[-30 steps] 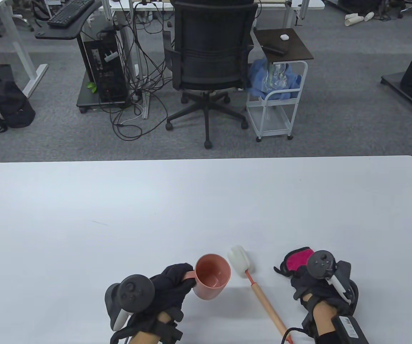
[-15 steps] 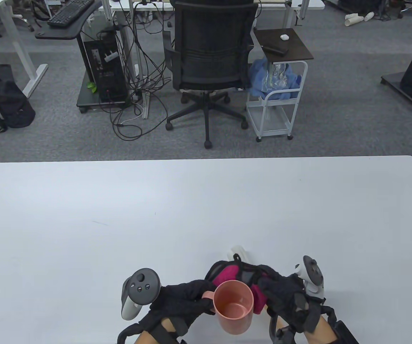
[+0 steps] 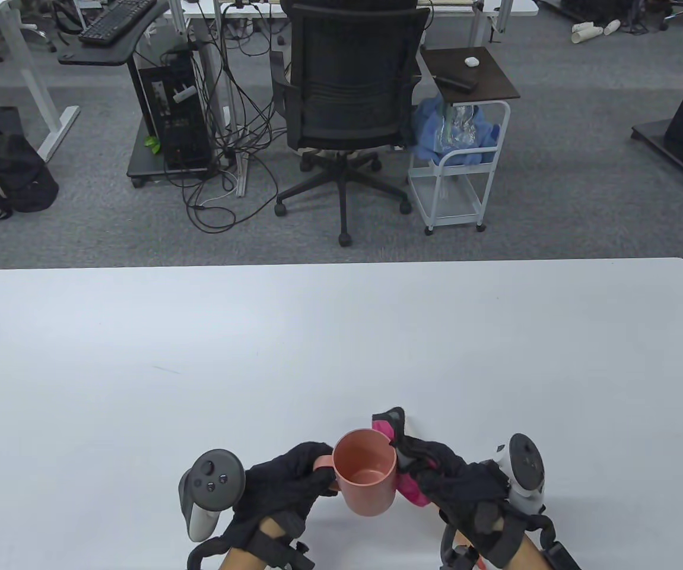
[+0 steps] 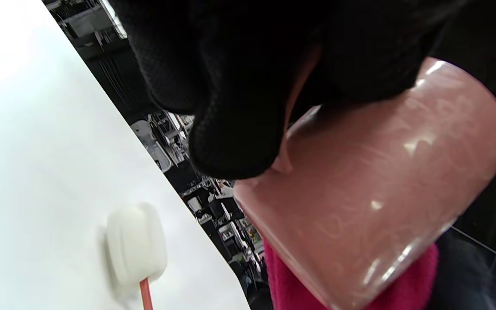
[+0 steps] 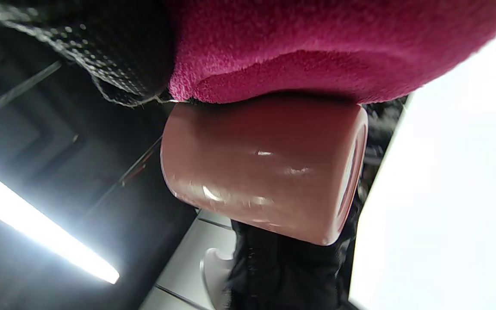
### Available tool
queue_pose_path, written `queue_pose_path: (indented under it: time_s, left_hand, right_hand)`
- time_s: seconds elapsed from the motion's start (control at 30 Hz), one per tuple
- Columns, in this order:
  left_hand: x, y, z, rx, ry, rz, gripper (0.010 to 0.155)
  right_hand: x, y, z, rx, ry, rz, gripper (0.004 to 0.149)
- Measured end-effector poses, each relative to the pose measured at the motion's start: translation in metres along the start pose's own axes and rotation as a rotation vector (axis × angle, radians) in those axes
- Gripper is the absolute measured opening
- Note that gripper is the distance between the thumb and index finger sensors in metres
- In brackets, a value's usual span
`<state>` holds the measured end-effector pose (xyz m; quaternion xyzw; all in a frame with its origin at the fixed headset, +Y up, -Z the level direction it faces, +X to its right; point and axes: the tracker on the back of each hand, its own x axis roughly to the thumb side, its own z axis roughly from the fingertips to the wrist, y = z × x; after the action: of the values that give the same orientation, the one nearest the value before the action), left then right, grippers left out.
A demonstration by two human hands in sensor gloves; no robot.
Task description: Brush the water cup with the cup brush
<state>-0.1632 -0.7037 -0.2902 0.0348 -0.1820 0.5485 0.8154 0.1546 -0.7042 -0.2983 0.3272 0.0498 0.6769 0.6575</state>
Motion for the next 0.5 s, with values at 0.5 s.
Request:
queue_pose_path:
  time_s: [0.5]
  left_hand:
    - [0.002, 0.000, 0.001, 0.078, 0.057, -0.135, 0.042]
  right_hand:
    - [0.050, 0.077, 0.005, 0.098, -0.222, 1.061, 0.051]
